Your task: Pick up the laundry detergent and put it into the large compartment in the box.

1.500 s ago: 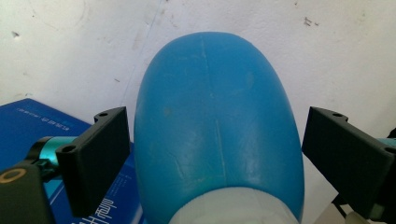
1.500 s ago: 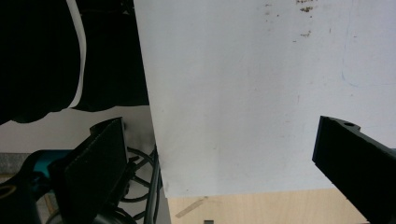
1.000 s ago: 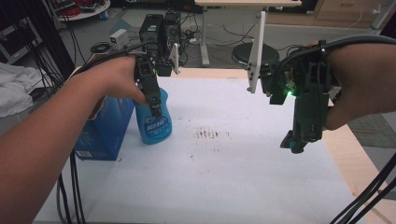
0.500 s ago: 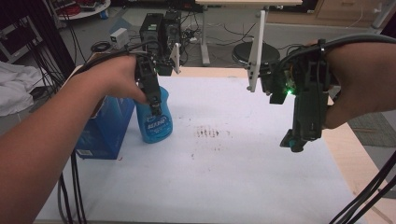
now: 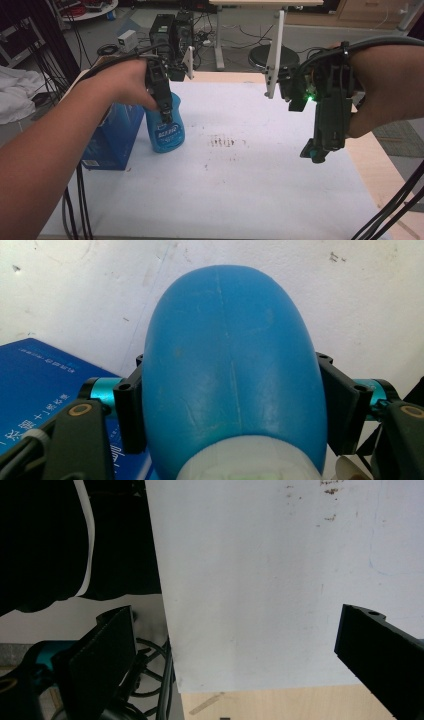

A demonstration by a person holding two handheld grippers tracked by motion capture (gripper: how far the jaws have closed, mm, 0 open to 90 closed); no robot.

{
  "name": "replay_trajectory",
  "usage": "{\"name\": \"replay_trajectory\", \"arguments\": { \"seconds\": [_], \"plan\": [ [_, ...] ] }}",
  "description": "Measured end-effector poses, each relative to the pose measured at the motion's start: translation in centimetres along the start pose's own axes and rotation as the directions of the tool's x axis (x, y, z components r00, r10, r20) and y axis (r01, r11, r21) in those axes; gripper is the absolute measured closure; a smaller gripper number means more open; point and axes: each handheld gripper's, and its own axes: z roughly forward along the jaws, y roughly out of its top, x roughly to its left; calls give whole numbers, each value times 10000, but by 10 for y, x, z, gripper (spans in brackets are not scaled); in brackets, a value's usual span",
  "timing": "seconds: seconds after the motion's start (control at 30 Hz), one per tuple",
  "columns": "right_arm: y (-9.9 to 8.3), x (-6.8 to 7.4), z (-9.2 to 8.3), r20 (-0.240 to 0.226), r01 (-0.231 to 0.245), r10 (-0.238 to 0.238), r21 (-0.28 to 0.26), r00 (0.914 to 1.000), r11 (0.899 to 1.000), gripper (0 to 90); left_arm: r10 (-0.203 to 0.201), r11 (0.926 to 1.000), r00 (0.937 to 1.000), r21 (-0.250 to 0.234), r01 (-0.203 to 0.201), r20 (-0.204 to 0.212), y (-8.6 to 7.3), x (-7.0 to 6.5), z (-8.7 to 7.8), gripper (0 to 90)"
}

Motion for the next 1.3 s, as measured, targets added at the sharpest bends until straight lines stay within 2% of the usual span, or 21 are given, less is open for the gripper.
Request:
{"name": "replay_trajectory", "arguments": {
  "seconds": [0.33, 0.4, 0.8, 1.0, 1.1, 1.3],
  "plan": [
    [0, -1, 0, -20, 54, -54, 3, 10000, 10000, 23, -176, 9998, 9998, 21, 177, -58, 1, -1, 0, 310],
    [0, -1, 0, -10, 21, -21, -2, 10000, 10000, 23, -154, 9999, 9995, 57, 155, -268, 1, -1, -1, 366],
    [0, -1, 2, -17, 31, -31, -21, 10000, 10000, 23, -347, 9992, 9982, 155, 356, -498, 2, -3, -1, 381],
    [0, -1, 2, -27, 87, -87, -37, 10000, 10000, 23, -356, 9993, 9983, 79, 360, -466, 1, -3, -1, 381],
    [0, 0, 2, -2, 67, -67, -31, 10000, 10000, 23, -425, 9991, 9985, -47, 424, -347, -1, -3, -6, 380],
    [0, 0, 3, -18, 86, -86, 17, 10000, 10000, 23, -556, 9984, 9975, -130, 551, -438, -5, -5, -25, 380]
  ]
}}
